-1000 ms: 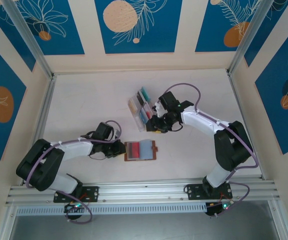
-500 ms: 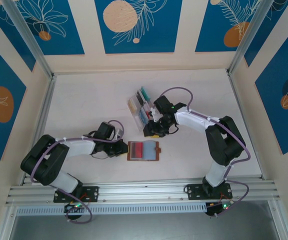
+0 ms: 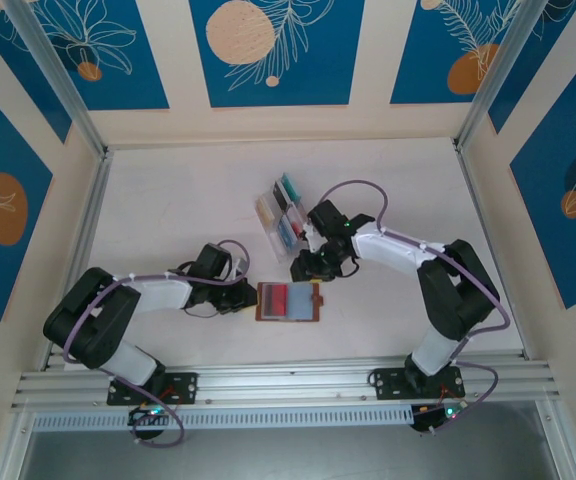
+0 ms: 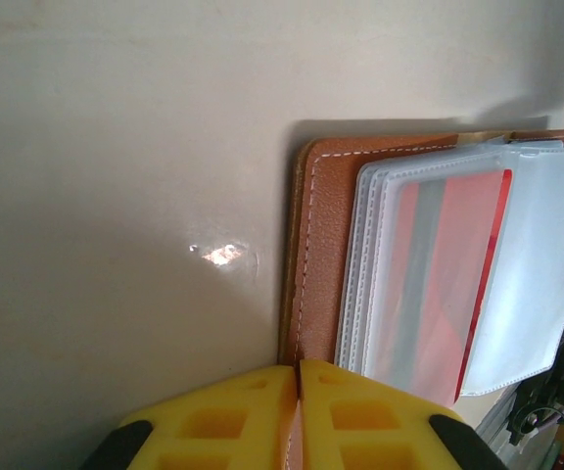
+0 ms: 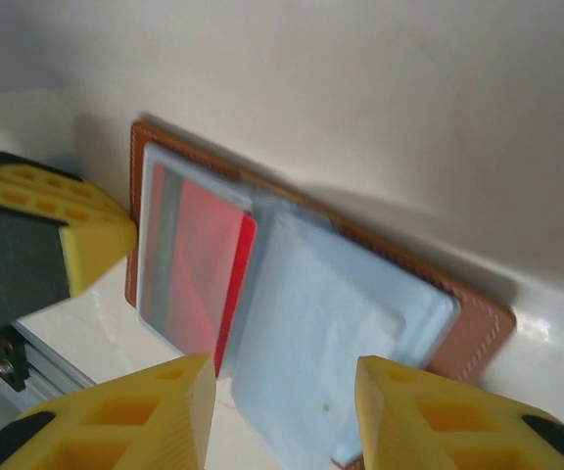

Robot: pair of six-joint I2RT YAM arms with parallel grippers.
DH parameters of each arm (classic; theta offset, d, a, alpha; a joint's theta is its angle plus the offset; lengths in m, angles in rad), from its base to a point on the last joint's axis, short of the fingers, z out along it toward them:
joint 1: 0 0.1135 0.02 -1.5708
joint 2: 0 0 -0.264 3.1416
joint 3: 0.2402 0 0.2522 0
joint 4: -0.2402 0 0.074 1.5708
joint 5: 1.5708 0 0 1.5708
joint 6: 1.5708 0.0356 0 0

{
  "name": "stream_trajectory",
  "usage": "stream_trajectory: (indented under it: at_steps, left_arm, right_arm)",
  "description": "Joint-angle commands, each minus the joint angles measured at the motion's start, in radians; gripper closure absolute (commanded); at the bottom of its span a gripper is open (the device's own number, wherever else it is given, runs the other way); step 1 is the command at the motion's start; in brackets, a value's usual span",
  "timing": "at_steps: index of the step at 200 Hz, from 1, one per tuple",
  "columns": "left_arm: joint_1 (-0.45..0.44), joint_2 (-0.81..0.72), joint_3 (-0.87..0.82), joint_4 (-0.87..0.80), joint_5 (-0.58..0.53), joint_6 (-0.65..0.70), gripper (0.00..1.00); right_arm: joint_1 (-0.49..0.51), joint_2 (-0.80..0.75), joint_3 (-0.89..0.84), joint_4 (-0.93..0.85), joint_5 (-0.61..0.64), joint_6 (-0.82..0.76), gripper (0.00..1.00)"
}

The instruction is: Put the credit cards into the card holder

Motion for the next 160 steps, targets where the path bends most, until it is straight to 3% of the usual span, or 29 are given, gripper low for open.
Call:
stream_trajectory:
  at_steps: [1, 22, 160]
  left_arm:
    - [-0.027, 0.07, -0.03, -0.023, -0.069, -0.003, 0.89]
    - [-0.036, 0.071, -0.032, -0.019, -0.072, -0.007, 0.88]
    - [-0.158, 0.137, -0.034, 0.095, -0.114, -0.114, 0.89]
  right_arm:
    - [0.006, -0.112, -0.026, 0.0, 0.068, 0.027, 0.57]
    - [0.0, -0.156, -0.057, 0.007, 0.09, 0.037, 0.54]
    - [-0.005, -0.017, -0.149, 0.098, -0.027, 0.069, 0.62]
